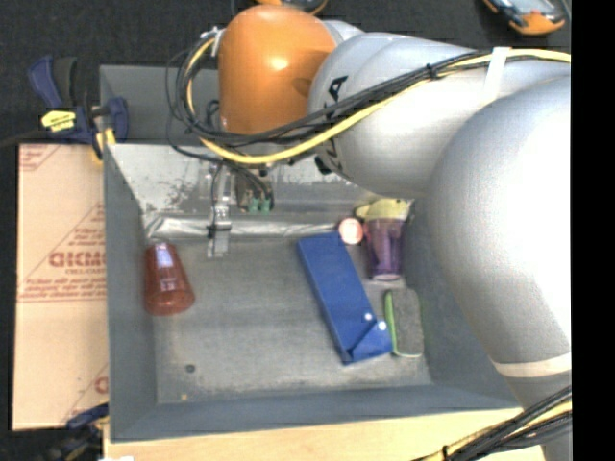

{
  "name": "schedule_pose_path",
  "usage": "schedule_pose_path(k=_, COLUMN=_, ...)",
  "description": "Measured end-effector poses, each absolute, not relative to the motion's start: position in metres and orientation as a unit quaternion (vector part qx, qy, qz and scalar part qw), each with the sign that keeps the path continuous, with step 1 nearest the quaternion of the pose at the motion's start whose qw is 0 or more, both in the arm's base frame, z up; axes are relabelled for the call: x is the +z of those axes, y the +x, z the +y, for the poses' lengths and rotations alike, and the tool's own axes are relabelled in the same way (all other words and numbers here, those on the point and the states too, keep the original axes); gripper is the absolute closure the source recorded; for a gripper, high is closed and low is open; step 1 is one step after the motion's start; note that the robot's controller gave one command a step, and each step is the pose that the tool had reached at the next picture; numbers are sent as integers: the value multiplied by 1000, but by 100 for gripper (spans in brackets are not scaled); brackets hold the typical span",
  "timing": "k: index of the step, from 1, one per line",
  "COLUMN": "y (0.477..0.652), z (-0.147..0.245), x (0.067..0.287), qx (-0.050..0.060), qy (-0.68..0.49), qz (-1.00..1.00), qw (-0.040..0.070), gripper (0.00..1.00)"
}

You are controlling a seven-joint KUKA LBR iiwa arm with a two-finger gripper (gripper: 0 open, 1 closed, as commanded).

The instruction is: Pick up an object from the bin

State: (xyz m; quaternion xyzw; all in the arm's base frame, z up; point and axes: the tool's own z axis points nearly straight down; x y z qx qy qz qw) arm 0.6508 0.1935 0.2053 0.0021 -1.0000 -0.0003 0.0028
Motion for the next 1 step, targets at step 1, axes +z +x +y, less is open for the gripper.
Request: schedule_pose_path(k=1, y=653, z=192, x=211, qx=-1, qy=0, qz=-1000, qw=-2, gripper=100)
